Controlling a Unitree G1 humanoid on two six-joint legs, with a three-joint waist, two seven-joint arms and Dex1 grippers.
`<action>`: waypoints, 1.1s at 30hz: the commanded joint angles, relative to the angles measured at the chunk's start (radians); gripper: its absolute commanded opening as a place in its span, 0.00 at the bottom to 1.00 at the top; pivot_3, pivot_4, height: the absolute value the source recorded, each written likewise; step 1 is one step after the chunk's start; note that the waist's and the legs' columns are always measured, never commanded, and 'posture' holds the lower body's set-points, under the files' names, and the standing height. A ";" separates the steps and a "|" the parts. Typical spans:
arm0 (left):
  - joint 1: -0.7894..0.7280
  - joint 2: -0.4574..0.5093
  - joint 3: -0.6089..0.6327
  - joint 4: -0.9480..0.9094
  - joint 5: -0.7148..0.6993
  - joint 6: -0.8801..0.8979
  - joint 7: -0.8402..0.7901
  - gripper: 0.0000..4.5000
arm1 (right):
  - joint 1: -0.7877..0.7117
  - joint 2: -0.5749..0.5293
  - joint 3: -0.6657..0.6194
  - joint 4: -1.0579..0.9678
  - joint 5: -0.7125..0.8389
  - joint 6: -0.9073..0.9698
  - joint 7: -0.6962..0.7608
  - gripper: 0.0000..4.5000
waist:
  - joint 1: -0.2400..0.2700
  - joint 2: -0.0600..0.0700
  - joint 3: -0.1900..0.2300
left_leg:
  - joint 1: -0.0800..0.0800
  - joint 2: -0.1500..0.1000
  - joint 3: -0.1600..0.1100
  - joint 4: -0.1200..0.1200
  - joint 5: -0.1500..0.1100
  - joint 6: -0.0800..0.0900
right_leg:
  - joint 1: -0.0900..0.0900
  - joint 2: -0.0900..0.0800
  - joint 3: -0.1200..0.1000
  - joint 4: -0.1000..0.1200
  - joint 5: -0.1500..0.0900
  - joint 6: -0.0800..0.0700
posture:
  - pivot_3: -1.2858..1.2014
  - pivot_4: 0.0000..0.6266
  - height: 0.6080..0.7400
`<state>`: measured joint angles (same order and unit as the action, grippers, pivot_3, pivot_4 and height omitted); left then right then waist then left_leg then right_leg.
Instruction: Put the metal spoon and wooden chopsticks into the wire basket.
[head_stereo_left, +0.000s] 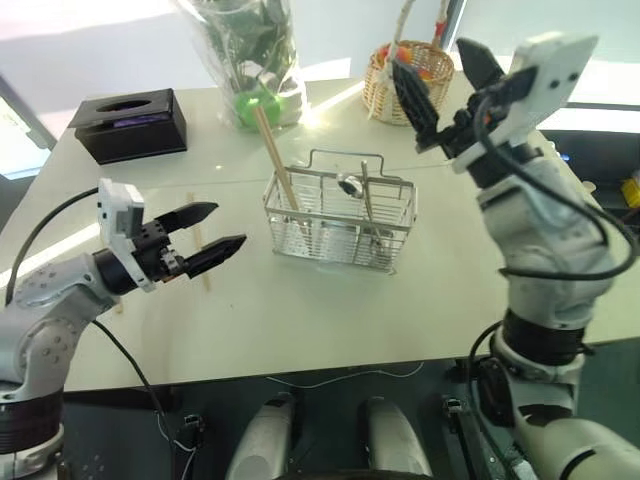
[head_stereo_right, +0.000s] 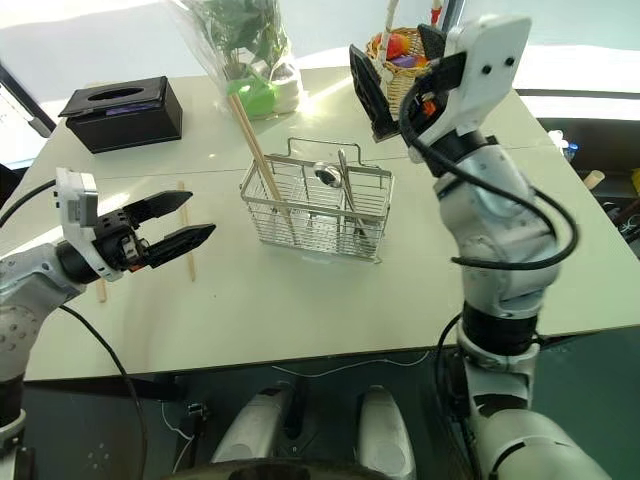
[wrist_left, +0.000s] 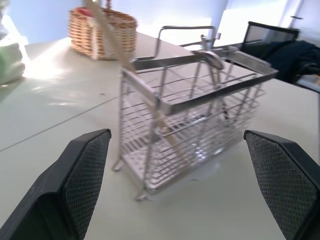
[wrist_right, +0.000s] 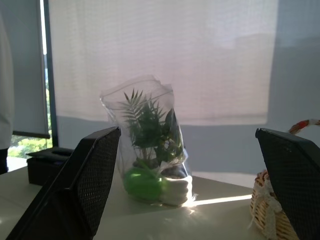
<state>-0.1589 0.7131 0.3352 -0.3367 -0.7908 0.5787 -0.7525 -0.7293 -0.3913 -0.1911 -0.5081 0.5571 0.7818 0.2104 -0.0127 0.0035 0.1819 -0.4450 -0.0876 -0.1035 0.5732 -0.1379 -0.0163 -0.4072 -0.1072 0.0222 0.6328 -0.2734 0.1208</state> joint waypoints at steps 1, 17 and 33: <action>-0.007 -0.034 0.006 0.065 0.133 -0.071 0.122 1.00 | -0.050 -0.117 -0.061 -0.063 0.238 0.247 0.084 0.99 | 0.000 0.000 0.000 | 0.000 0.000 0.000 0.000 0.000 0.000 | 0.000 -0.001 0.000 0.000 0.000 0.000 | 0.52 0.24 1.00; -0.114 -0.328 -0.035 0.144 0.485 -0.018 0.713 1.00 | 0.008 -0.630 -0.061 -0.052 0.649 0.454 0.523 0.99 | 0.007 -0.010 0.001 | -0.009 -0.002 0.001 0.005 -0.001 0.002 | -0.001 -0.007 -0.007 -0.004 0.001 0.002 | 0.52 0.24 1.00; -0.230 -0.410 -0.142 0.139 0.542 0.220 0.833 1.00 | 0.034 -0.638 -0.005 -0.060 0.661 0.396 0.584 0.99 | 0.029 -0.012 0.002 | -0.014 -0.003 0.000 0.009 -0.001 0.002 | -0.003 -0.006 -0.009 -0.003 0.003 0.005 | 0.52 0.24 1.00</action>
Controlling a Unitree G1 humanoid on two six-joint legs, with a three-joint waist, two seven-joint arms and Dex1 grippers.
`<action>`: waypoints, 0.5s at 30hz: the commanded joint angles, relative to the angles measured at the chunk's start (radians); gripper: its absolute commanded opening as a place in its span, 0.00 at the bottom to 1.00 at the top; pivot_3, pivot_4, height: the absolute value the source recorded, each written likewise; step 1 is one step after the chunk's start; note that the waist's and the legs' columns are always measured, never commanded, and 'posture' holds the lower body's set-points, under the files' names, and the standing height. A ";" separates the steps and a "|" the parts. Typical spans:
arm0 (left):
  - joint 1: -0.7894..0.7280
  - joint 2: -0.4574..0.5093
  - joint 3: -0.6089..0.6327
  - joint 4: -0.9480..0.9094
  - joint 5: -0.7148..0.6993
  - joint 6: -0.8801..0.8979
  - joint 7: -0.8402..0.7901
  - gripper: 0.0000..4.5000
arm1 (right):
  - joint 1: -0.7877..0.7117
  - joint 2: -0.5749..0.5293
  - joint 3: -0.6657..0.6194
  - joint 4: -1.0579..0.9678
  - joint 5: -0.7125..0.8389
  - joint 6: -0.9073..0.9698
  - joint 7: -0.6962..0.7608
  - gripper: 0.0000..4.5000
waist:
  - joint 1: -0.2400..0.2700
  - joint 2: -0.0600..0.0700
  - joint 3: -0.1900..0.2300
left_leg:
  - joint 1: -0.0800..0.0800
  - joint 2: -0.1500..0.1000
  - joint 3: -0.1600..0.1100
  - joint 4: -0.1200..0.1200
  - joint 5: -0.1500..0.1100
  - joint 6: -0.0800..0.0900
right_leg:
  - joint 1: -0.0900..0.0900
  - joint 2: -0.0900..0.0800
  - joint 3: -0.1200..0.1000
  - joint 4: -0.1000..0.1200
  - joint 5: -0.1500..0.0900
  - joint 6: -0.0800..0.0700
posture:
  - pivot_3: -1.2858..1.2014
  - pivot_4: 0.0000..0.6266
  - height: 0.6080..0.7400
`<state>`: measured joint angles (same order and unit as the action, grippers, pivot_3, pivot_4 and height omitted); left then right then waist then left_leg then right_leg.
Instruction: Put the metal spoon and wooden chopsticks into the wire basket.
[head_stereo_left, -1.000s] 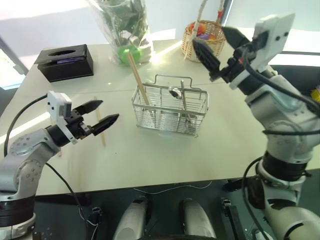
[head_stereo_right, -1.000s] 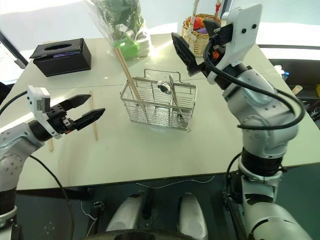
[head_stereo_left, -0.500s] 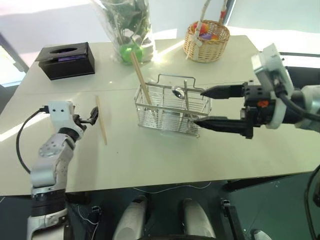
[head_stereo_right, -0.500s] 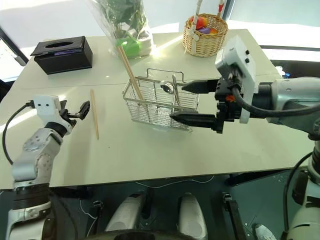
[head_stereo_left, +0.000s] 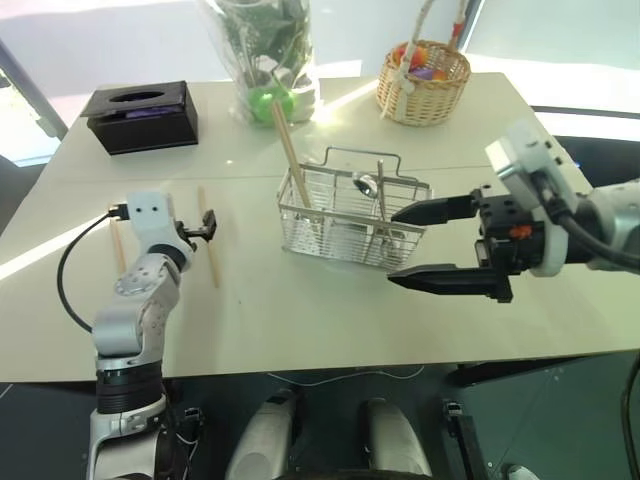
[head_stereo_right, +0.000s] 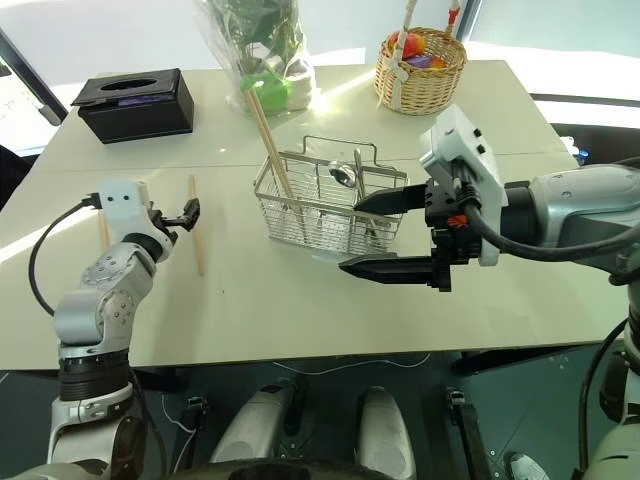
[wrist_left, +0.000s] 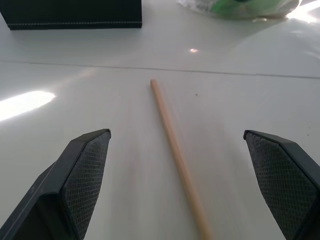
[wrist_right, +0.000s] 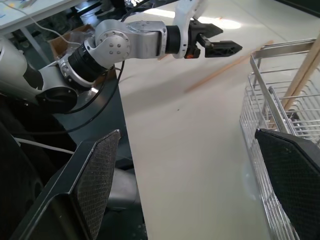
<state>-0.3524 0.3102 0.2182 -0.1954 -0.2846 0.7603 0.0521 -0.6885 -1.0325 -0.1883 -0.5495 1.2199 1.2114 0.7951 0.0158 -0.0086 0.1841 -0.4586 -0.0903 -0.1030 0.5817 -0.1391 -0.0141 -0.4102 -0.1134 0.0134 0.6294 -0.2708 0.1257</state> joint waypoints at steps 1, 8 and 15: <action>-0.049 -0.016 -0.032 0.022 0.046 0.042 0.035 1.00 | -0.007 0.006 -0.005 -0.018 -0.001 -0.039 -0.004 0.99 | 0.000 0.000 0.000 | 0.000 0.000 0.000 0.001 0.000 0.000 | 0.000 0.000 0.000 0.000 0.000 0.000 | 0.52 0.24 1.00; -0.139 -0.058 -0.061 0.197 0.111 0.032 0.059 1.00 | 0.007 0.020 0.008 -0.027 -0.005 -0.070 -0.036 0.99 | -0.002 -0.001 0.000 | -0.001 0.000 -0.001 0.003 0.000 0.000 | 0.000 0.001 -0.001 0.000 0.001 0.001 | 0.52 0.24 1.00; -0.196 -0.091 -0.010 0.331 0.156 0.081 0.156 1.00 | 0.024 0.025 0.000 -0.037 -0.006 -0.091 -0.064 0.99 | -0.001 -0.001 0.000 | -0.001 0.000 -0.001 0.006 0.000 0.000 | 0.002 0.001 -0.001 0.001 0.001 0.003 | 0.52 0.24 1.00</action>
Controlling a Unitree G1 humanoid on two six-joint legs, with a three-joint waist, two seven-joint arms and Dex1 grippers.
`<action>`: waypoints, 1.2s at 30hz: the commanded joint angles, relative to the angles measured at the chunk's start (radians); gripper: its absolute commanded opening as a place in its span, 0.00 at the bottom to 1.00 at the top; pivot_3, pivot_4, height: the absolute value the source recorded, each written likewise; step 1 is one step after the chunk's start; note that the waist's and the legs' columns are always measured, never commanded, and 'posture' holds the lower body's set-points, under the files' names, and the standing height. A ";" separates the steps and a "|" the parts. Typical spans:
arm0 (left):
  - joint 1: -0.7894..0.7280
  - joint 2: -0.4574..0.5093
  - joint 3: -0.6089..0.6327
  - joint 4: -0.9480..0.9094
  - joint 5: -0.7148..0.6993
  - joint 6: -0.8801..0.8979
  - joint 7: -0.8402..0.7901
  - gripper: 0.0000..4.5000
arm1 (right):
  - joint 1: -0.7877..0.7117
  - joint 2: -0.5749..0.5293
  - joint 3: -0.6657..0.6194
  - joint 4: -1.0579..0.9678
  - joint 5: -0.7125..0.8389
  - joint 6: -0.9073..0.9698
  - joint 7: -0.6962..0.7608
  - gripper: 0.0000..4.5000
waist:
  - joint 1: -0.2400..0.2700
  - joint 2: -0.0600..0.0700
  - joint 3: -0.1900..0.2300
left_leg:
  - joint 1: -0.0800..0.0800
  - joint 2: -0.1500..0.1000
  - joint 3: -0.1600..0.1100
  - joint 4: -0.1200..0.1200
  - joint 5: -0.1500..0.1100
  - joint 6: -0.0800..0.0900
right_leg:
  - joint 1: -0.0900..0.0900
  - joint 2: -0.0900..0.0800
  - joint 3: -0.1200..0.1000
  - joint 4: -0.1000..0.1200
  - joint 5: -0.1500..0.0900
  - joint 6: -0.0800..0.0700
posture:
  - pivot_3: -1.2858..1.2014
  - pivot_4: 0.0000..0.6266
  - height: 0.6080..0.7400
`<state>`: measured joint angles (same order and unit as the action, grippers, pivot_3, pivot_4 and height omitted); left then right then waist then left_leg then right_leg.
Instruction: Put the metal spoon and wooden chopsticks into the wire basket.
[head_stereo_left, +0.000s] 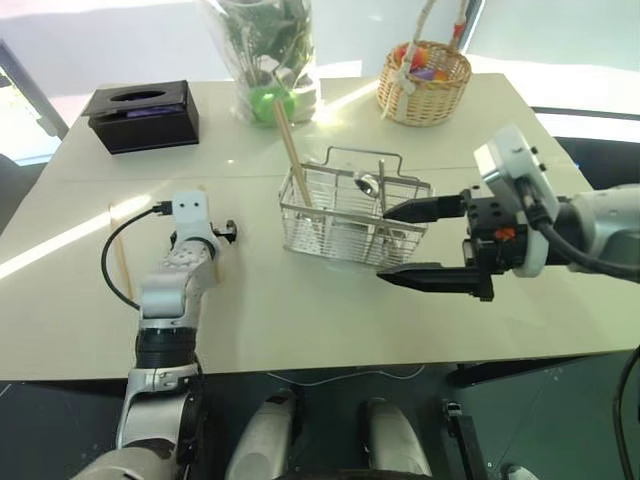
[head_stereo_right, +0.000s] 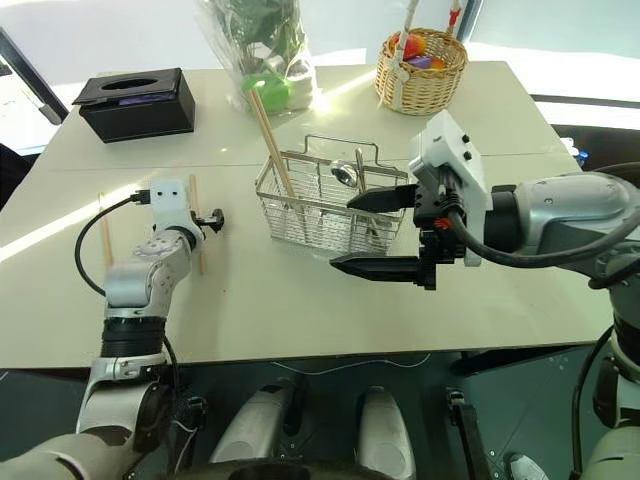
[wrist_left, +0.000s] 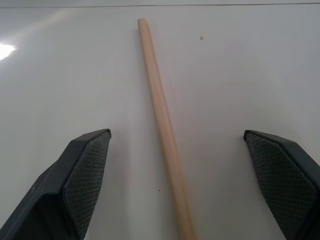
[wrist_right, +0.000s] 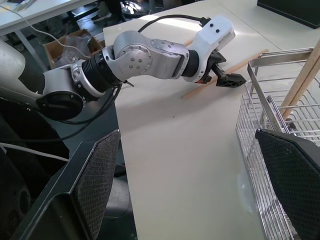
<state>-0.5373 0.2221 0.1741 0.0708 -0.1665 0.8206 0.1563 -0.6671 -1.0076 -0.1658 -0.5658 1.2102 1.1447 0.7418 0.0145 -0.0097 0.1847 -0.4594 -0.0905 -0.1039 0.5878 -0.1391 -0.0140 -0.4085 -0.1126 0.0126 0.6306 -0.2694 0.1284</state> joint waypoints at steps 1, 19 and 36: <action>-0.019 -0.006 0.040 0.085 0.040 0.018 0.059 1.00 | 0.004 0.000 -0.023 -0.023 0.006 -0.026 -0.015 0.99 | 0.000 0.000 0.000 | 0.000 0.000 0.000 0.001 0.000 0.000 | 0.000 0.000 0.000 0.000 0.000 0.000 | 0.52 0.24 1.00; 0.009 -0.049 0.150 0.064 0.039 0.126 0.193 0.02 | -0.005 -0.014 -0.039 -0.008 0.009 -0.044 -0.044 1.00 | -0.028 0.003 -0.003 | 0.002 0.001 0.000 0.002 0.000 0.001 | 0.001 0.002 0.001 0.001 0.002 0.004 | 0.52 0.24 1.00; -0.189 0.250 0.225 0.010 -0.117 -0.290 -0.236 0.02 | 0.055 0.033 -0.017 -0.002 -0.064 -0.092 -0.060 1.00 | 0.009 -0.004 0.000 | -0.003 -0.001 0.000 0.004 -0.001 0.001 | -0.001 0.001 0.000 0.000 0.002 0.002 | 0.52 0.24 1.00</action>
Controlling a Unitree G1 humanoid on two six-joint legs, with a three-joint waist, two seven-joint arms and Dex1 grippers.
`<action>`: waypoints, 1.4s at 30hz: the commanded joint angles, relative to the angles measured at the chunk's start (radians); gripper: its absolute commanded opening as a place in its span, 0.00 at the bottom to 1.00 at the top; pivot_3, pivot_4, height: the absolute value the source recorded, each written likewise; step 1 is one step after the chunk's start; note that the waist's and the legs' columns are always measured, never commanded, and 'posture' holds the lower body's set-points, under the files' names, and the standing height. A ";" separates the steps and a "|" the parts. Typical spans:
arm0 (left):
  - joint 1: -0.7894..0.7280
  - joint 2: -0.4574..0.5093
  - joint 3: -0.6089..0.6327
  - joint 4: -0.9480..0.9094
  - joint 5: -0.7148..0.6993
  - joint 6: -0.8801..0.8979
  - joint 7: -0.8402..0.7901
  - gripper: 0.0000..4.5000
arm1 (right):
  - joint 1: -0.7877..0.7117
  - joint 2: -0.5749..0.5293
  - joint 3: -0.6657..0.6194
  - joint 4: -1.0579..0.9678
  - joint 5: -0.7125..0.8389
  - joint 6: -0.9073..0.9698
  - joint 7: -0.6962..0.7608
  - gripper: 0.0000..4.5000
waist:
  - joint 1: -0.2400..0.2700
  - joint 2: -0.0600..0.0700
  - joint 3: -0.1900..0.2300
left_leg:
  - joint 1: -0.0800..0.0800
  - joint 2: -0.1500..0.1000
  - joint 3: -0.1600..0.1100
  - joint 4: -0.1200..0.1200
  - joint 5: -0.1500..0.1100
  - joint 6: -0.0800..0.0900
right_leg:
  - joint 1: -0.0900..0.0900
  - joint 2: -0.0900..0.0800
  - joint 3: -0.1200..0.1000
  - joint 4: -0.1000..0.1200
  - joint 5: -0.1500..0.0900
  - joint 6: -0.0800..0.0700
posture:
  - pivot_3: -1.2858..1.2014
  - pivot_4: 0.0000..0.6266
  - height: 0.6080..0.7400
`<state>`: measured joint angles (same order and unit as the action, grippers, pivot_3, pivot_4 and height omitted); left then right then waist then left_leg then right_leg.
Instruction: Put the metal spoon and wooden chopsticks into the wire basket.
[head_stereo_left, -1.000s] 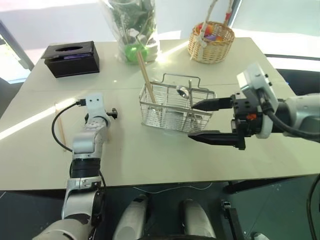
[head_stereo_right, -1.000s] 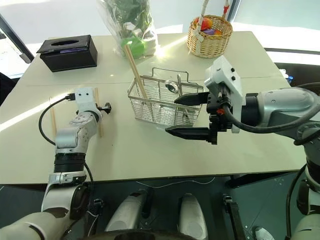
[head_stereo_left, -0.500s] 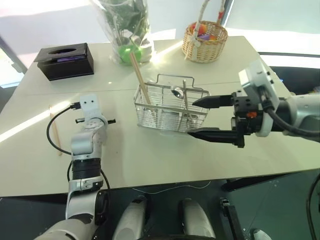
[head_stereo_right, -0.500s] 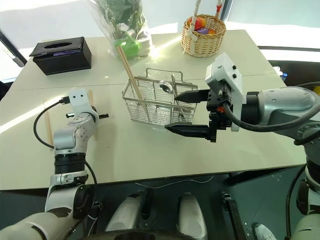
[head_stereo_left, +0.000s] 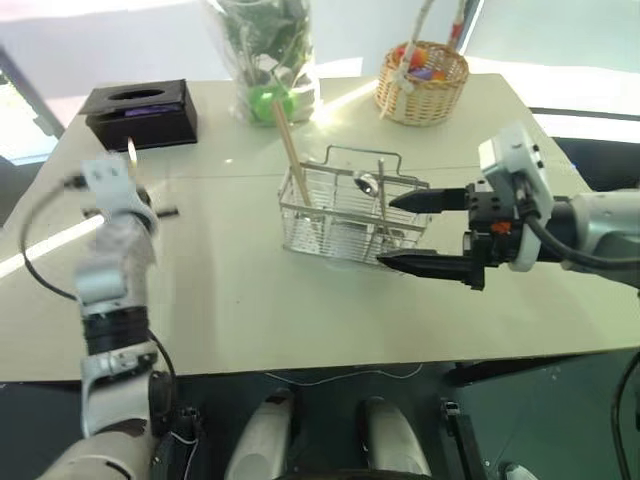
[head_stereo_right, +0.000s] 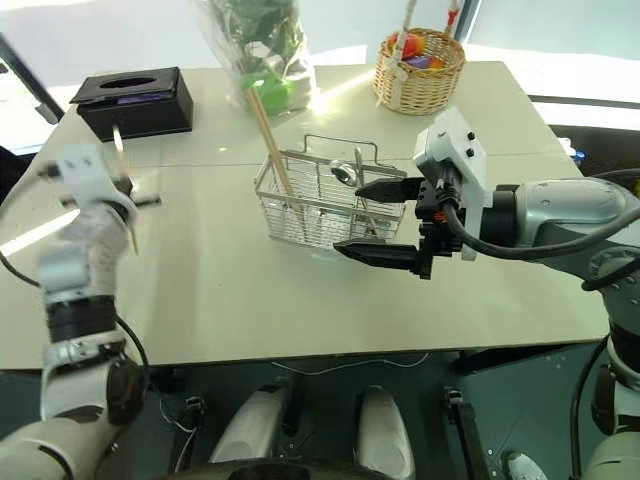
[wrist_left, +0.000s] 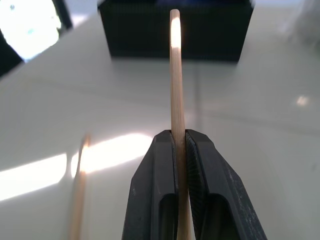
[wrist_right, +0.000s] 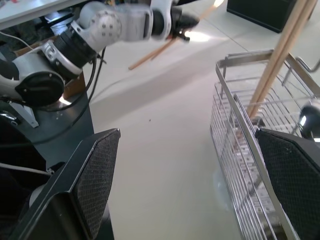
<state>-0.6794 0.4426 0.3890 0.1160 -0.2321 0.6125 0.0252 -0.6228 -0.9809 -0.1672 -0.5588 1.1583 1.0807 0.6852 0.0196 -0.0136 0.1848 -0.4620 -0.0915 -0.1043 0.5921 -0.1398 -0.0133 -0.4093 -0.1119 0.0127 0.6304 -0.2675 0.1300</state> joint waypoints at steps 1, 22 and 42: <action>-0.065 0.038 0.009 -0.039 -0.072 -0.113 -0.148 0.02 | 0.015 0.012 -0.013 -0.009 -0.018 -0.032 -0.005 1.00 | 0.008 0.000 0.000 | 0.000 -0.001 0.001 0.000 0.000 0.000 | 0.000 0.000 0.000 0.000 0.000 0.000 | 0.52 0.24 1.00; -0.167 -0.183 -0.055 -0.024 -0.565 -0.235 -0.711 0.02 | 0.056 0.042 -0.063 -0.039 -0.024 -0.043 -0.078 1.00 | 0.021 0.000 0.000 | 0.001 0.001 0.002 0.002 0.001 0.004 | 0.002 0.002 0.001 0.000 0.000 0.000 | 0.52 0.24 1.00; -0.213 -0.392 -0.155 0.154 -0.471 -0.466 -0.781 0.02 | 0.105 0.049 -0.089 -0.091 0.040 -0.064 -0.197 1.00 | 0.018 -0.001 0.000 | 0.001 0.000 0.002 0.004 0.001 0.005 | 0.003 0.002 0.001 0.000 0.001 0.002 | 0.52 0.24 1.00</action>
<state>-0.8805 0.0544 0.2428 0.2818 -0.7081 0.1759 -0.7494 -0.5152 -0.9293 -0.2147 -0.6260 1.1832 1.0405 0.4943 0.0379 -0.0145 0.1851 -0.4611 -0.0911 -0.1020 0.5961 -0.1388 -0.0081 -0.4066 -0.1101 0.0137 0.6304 -0.2664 0.1321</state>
